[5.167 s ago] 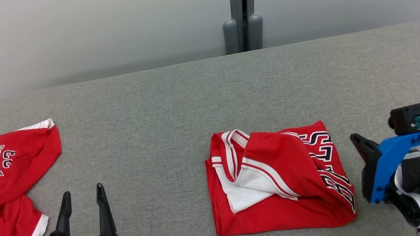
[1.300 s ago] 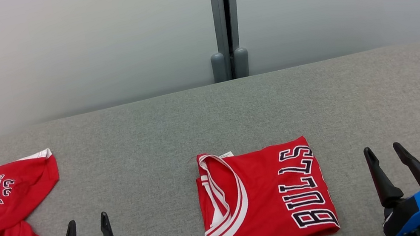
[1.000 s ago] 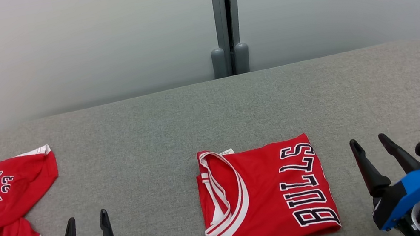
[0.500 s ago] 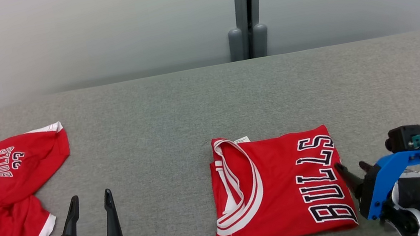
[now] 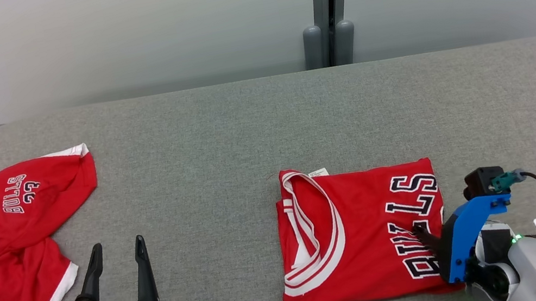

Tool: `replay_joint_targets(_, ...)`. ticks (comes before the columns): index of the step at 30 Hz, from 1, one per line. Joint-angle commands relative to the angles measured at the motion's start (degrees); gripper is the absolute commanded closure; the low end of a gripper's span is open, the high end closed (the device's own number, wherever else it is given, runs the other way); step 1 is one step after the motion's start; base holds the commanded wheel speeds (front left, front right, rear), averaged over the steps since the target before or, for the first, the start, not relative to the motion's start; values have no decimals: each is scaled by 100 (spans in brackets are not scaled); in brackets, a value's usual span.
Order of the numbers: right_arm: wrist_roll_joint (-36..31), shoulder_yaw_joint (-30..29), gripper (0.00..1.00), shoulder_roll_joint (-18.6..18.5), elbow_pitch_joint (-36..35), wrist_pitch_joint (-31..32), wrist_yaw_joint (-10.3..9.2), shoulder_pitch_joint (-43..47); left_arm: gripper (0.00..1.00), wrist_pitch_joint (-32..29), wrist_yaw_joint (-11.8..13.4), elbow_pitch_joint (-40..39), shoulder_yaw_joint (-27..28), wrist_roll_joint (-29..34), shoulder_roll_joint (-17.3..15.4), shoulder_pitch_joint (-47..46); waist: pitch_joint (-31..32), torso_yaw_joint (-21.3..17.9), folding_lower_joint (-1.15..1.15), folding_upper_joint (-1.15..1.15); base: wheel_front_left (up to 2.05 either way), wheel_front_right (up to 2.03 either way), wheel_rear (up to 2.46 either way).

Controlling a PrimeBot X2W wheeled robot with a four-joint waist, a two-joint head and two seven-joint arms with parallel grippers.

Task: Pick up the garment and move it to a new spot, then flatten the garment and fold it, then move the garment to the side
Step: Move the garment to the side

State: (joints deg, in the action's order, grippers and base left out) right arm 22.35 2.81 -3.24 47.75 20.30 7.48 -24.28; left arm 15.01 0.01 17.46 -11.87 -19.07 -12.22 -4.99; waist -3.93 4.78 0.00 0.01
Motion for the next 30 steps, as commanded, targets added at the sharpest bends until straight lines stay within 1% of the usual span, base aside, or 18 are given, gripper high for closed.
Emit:
replay_joint_targets(1,-33,146,100,70,200,68,4,47,0,21,3,-26,6,40,17,-44,0,5,0,-1,0,0,0)
replay_joint_targets(4,-157,207,100,69,316,1,3,-40,0,22,-14,-34,9,45,30,-33,-5,7,0,-1,0,0,0)
replay_joint_targets(6,-370,177,100,44,327,-57,3,-140,0,22,-22,-48,27,49,38,-34,-21,-5,0,-1,0,0,0)
replay_joint_targets(8,-571,194,100,23,233,-97,2,-293,0,23,-10,-80,49,58,50,-50,-66,-32,0,-1,0,0,0)
replay_joint_targets(10,-778,354,100,-113,25,-120,2,-484,0,22,6,-124,72,61,57,-83,-119,-67,0,-1,0,0,0)
replay_joint_targets(14,-1032,853,100,-523,-493,-17,2,-942,0,18,35,-279,137,71,107,-158,-281,-213,0,-1,0,0,0)
replay_joint_targets(18,-1096,1218,100,-1005,-1015,204,2,-1516,0,18,31,-449,190,130,172,-257,-510,-422,0,-1,0,0,0)
replay_joint_targets(23,-1125,1425,100,-1609,-1491,301,2,-2196,0,18,-6,-679,196,266,270,-499,-951,-684,0,-1,0,0,0)
replay_joint_targets(26,-1138,1458,100,-1973,-1599,299,1,-2535,0,18,-61,-783,185,345,306,-699,-1242,-814,0,-1,0,0,0)
replay_joint_targets(30,-1155,1405,100,-2442,-1669,116,1,-2907,0,19,-114,-913,150,477,303,-953,-1673,-998,0,-1,0,0,0)
